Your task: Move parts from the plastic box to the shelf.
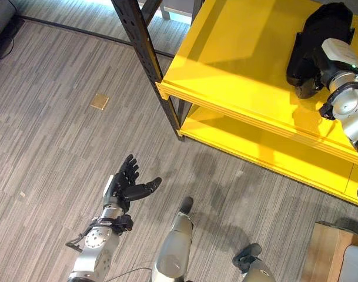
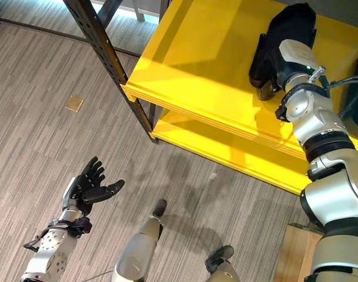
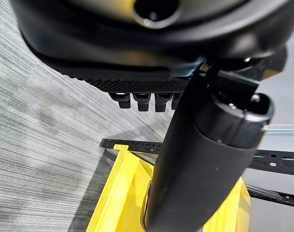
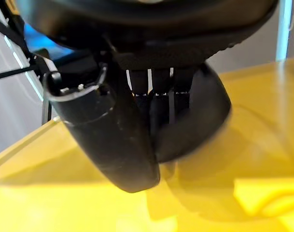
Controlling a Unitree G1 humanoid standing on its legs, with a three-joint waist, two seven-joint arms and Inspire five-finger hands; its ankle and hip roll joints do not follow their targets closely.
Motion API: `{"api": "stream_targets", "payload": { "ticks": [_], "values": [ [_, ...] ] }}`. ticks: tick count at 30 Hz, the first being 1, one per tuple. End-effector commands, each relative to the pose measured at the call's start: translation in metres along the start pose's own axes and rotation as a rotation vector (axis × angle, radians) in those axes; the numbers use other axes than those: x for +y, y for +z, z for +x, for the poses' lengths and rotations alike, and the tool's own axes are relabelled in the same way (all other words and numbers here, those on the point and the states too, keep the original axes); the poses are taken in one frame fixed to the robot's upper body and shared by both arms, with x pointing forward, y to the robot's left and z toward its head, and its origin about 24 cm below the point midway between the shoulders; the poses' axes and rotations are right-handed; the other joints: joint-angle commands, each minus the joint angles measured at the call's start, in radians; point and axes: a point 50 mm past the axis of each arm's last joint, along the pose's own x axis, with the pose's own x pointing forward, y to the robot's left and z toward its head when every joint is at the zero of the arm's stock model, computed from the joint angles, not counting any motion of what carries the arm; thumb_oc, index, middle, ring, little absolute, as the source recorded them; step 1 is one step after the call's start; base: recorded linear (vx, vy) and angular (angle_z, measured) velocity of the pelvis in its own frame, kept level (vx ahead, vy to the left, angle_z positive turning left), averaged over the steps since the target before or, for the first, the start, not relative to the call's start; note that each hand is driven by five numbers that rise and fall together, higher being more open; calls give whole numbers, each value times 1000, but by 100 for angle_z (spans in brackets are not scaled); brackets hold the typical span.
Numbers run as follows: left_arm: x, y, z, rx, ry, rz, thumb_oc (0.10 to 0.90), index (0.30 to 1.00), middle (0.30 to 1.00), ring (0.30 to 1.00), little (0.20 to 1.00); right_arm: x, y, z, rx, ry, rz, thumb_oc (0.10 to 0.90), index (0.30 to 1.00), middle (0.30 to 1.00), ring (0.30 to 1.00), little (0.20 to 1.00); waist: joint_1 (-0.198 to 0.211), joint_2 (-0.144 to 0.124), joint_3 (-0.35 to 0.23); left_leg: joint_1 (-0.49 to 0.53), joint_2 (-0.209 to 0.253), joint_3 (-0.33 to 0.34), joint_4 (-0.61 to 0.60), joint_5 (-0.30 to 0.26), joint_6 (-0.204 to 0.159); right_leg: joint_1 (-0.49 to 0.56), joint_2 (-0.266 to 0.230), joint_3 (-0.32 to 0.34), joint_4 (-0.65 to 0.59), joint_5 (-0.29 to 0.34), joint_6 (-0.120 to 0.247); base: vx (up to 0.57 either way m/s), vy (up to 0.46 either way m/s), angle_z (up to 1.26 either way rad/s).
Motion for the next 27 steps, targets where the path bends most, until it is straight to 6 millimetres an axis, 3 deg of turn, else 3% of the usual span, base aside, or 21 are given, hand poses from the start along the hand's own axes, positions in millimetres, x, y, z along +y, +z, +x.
{"api": "stream_targets", "payload": {
  "ticks": [1, 27],
  "values": [
    [-4, 44, 6, -212, -63, 24, 900, 1000, 1000, 1000, 1000, -71, 45, 11, -135, -261, 90, 900, 1000, 1000, 1000, 1000, -1, -37, -43, -76, 6, 15, -24, 42, 19, 110, 38, 57, 33, -90, -12, 0, 0, 0],
    [1, 41, 5, -193, -47, 19, 900, 1000, 1000, 1000, 1000, -52, 80, 7, -288, -223, 217, 900, 1000, 1000, 1000, 1000, -26, -39, -43, -65, 11, 28, -15, 34, 20, 112, 41, 71, 38, -87, -13, 0, 0, 0]
  ]
}}
